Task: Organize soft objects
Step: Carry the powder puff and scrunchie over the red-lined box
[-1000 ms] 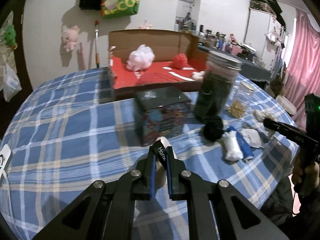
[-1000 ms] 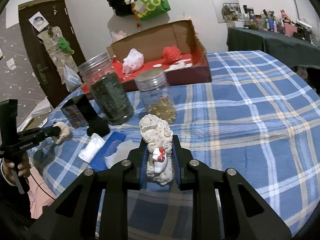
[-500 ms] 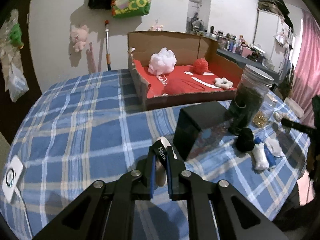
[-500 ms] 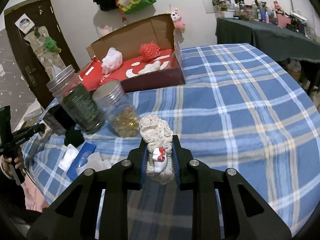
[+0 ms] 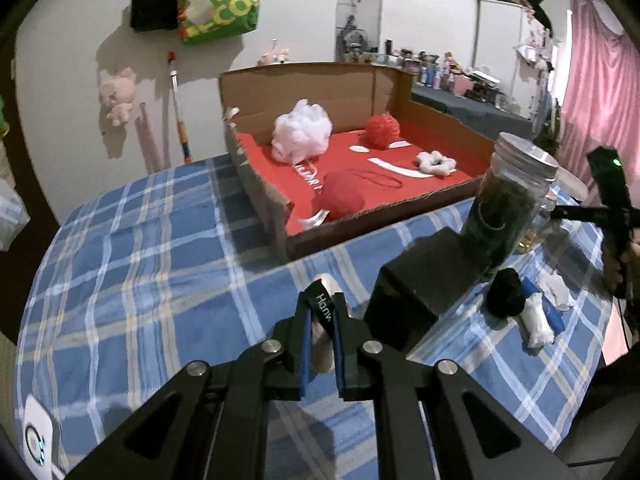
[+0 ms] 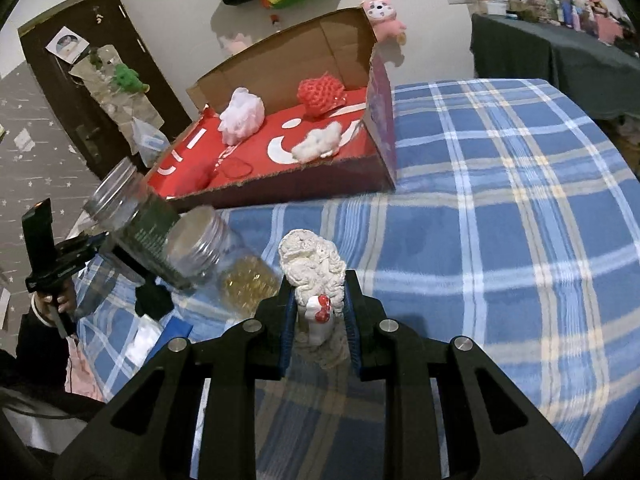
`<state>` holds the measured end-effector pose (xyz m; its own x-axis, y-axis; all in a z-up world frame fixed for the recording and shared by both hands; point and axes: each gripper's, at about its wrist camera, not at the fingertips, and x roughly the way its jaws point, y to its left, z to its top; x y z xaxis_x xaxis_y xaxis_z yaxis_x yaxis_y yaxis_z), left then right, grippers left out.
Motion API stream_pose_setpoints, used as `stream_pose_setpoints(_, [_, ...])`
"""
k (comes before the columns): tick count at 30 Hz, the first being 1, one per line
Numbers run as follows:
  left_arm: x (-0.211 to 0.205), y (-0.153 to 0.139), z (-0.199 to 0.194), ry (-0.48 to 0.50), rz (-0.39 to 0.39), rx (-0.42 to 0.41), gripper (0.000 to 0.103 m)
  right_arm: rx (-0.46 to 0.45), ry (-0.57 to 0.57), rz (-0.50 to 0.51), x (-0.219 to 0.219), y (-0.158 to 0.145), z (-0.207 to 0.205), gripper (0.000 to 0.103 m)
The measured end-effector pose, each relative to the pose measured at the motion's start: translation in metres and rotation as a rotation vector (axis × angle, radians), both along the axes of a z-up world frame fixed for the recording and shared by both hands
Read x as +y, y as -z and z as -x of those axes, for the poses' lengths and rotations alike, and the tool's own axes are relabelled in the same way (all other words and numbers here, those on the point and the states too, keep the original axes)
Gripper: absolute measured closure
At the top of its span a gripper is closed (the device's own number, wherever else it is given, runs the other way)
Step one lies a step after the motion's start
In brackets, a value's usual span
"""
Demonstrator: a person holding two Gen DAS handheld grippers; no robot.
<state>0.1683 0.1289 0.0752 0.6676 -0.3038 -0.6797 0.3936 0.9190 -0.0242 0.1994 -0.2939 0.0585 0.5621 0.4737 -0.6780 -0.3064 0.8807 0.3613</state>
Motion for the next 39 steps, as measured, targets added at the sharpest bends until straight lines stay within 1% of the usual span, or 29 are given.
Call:
stream_pose_setpoints(3, [-0.001,-0.003,-0.007,0.022,-0.01,0.002,0.093,0.009,-0.029,-0.017,0.0,-0.001,-0.01,0.082])
stream_pose_setpoints(6, [-0.003,-0.005,-0.016,0.045,-0.02,0.0,0.093,0.016,-0.052,-0.009,0.002,-0.002,-0.019,0.082])
stream_pose_setpoints(9, [-0.005,-0.007,-0.022,0.068,-0.024,-0.002,0.093,0.03,-0.074,-0.033,0.004,-0.003,-0.027,0.082])
stream_pose_setpoints(15, [-0.007,-0.014,-0.032,0.107,-0.001,-0.002,0.093,0.026,-0.128,-0.053,0.014,-0.013,-0.041,0.082])
stream_pose_setpoints(22, [-0.018,-0.032,-0.043,0.164,0.009,-0.021,0.093,-0.013,-0.204,-0.02,0.036,-0.035,-0.059,0.082])
stream_pose_setpoints(28, [-0.04,-0.057,-0.061,0.211,0.057,-0.045,0.093,-0.042,-0.244,0.013,0.067,-0.052,-0.085,0.082])
stream_pose_setpoints(32, [-0.066,-0.069,-0.085,0.232,0.064,-0.028,0.093,-0.038,-0.24,0.055,0.089,-0.059,-0.11,0.082])
stream_pose_setpoints(36, [-0.09,-0.071,-0.116,0.218,0.029,0.018,0.093,-0.015,-0.226,0.089,0.105,-0.061,-0.136,0.082])
stream_pose_setpoints(39, [-0.107,-0.066,-0.139,0.204,-0.001,0.059,0.093,0.01,-0.214,0.142,0.116,-0.057,-0.157,0.082])
